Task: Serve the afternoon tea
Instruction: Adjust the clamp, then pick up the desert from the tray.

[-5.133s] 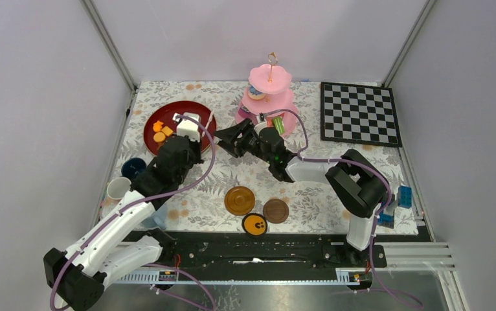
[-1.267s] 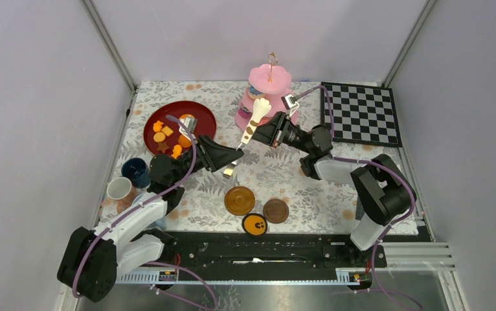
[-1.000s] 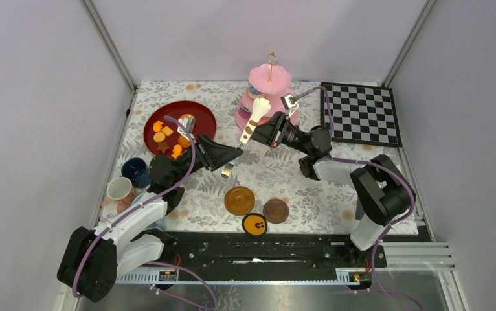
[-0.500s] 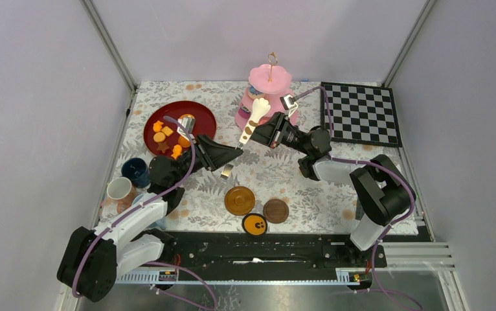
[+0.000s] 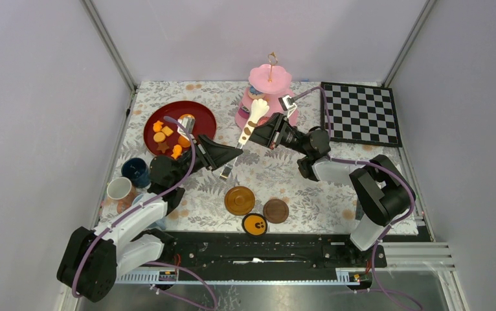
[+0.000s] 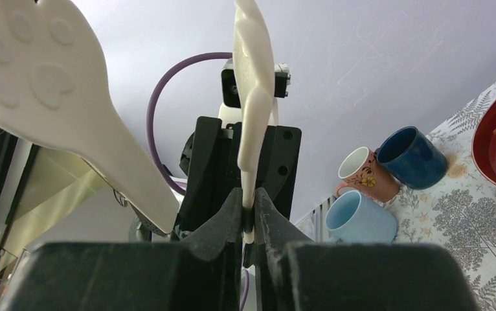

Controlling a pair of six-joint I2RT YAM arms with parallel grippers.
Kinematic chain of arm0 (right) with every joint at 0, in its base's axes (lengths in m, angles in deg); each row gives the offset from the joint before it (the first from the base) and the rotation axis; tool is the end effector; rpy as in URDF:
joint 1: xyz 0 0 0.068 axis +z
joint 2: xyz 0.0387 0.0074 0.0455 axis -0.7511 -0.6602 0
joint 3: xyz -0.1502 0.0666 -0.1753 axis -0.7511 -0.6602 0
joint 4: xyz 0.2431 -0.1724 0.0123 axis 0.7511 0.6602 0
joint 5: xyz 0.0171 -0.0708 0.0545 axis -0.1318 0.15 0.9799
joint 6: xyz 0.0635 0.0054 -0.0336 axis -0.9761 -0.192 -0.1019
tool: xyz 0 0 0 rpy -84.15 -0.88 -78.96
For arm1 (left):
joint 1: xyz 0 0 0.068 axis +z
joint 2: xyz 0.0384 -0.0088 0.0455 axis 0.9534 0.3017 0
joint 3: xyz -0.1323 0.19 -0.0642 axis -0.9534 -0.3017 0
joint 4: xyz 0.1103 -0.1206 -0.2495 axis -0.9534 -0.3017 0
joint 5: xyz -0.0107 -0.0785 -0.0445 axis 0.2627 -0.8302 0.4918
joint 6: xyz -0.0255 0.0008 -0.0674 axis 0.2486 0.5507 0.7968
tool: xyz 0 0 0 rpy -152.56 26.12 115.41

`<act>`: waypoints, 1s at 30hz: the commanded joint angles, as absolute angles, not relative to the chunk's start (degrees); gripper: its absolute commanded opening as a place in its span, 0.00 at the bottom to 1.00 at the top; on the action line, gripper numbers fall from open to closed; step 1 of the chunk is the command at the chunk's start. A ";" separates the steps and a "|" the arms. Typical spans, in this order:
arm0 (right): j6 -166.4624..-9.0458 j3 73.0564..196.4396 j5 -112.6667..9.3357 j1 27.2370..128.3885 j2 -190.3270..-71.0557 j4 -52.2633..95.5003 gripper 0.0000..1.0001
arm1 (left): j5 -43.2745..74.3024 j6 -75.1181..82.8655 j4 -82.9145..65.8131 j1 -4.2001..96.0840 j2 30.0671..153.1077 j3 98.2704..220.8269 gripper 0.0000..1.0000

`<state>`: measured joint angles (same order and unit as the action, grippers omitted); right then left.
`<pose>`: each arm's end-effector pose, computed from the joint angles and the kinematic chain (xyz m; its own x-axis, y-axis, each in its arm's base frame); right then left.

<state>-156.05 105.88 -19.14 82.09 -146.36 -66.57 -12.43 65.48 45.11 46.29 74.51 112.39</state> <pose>0.2880 0.2360 0.2362 -0.6878 0.4311 -0.5840 -0.7101 -0.2330 0.6644 0.2377 -0.1559 0.2501 -0.7104 -0.5116 -0.4833 0.5727 -0.0211 -0.8195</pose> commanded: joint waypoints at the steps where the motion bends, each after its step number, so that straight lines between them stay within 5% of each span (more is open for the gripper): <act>1: -155.17 107.43 -18.27 82.68 -145.61 -75.27 0.14 | -11.10 63.48 47.55 45.99 72.15 113.28 0.50; 4: -155.20 107.37 -18.48 82.67 -145.59 -75.17 0.25 | -10.47 61.74 44.35 46.01 70.84 113.72 0.48; 9: -155.21 106.25 -20.01 82.44 -144.94 -73.98 0.60 | -9.68 59.54 38.86 46.07 68.92 114.63 0.47; 16: -153.11 102.07 -23.21 80.57 -141.79 -67.69 0.85 | -8.08 53.44 21.20 48.28 65.06 118.77 0.47; 24: -145.37 94.70 -24.12 77.78 -136.92 -59.92 0.99 | -8.52 38.33 -12.98 59.49 63.53 130.53 0.49; 30: -136.27 92.86 -26.18 77.07 -139.68 -55.17 1.00 | -0.70 20.28 -43.49 65.43 73.88 147.91 0.48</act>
<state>-144.55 93.18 -24.43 77.44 -138.12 -57.39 -7.16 35.34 -20.68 62.55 68.30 137.57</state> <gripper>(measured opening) 0.993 0.491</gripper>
